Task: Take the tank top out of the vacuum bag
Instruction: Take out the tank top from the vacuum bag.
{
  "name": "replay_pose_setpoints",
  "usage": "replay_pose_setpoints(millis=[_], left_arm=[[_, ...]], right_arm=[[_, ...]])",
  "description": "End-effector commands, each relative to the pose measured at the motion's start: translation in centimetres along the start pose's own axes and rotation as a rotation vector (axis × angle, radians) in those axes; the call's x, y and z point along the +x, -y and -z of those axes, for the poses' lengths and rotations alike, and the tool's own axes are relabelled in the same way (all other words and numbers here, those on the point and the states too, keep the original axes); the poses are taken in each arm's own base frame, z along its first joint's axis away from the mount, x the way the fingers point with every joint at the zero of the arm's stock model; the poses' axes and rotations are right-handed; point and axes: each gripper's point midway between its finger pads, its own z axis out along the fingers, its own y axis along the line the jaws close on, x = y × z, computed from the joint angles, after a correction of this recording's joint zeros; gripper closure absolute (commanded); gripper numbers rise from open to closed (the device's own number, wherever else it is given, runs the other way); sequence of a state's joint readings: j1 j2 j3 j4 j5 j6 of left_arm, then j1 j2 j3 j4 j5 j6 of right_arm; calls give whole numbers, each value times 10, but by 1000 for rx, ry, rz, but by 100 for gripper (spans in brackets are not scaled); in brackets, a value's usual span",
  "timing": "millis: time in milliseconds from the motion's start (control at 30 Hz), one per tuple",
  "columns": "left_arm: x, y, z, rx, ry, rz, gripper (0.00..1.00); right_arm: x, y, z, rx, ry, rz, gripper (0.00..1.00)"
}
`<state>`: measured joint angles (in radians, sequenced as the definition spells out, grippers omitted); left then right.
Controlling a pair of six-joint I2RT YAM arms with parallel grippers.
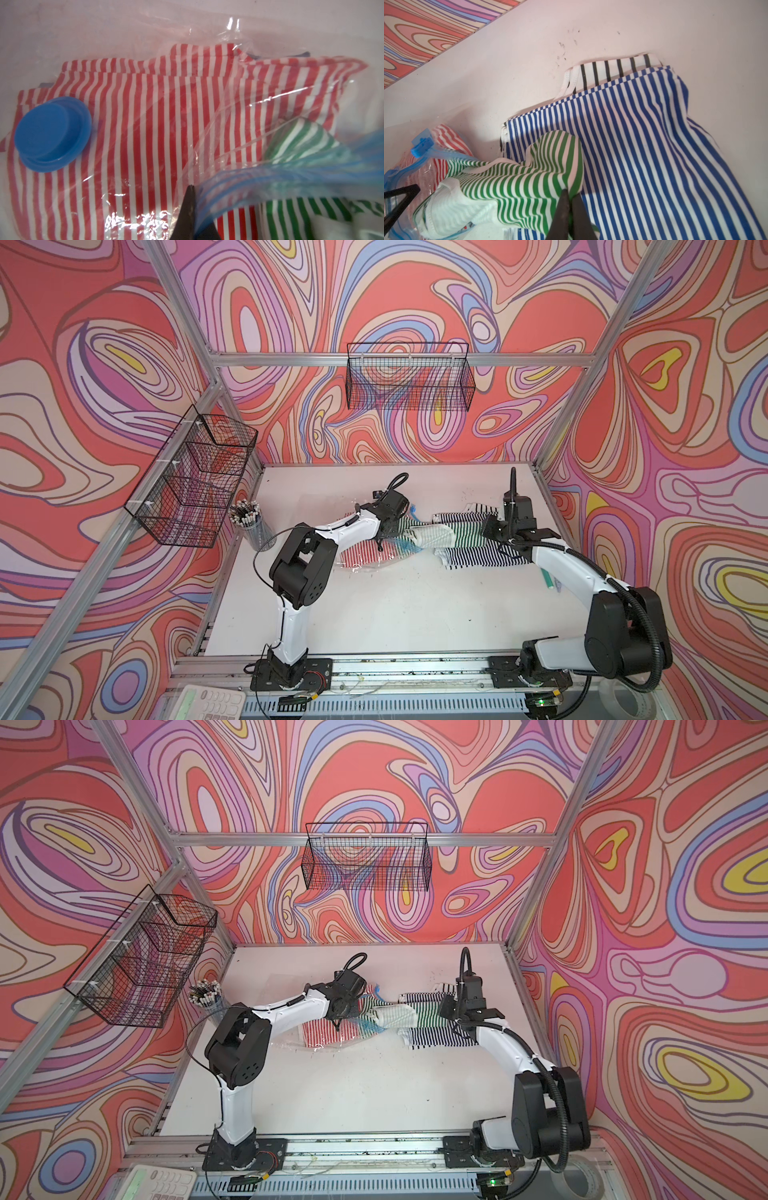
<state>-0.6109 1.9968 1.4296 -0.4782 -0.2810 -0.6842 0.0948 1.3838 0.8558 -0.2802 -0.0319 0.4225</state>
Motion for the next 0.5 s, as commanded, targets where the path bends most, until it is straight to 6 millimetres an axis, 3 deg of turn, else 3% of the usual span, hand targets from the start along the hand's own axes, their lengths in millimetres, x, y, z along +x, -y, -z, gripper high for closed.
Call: replay_pose_setpoints(millis=[0,467], left_arm=[[4,-9,6,-30,0,-17,100],[8,-5,0,-15,-19,-39,100]], right_arm=[[-21,12,9,61,53,10,100],[-31,56,8,237,59,-40,100]])
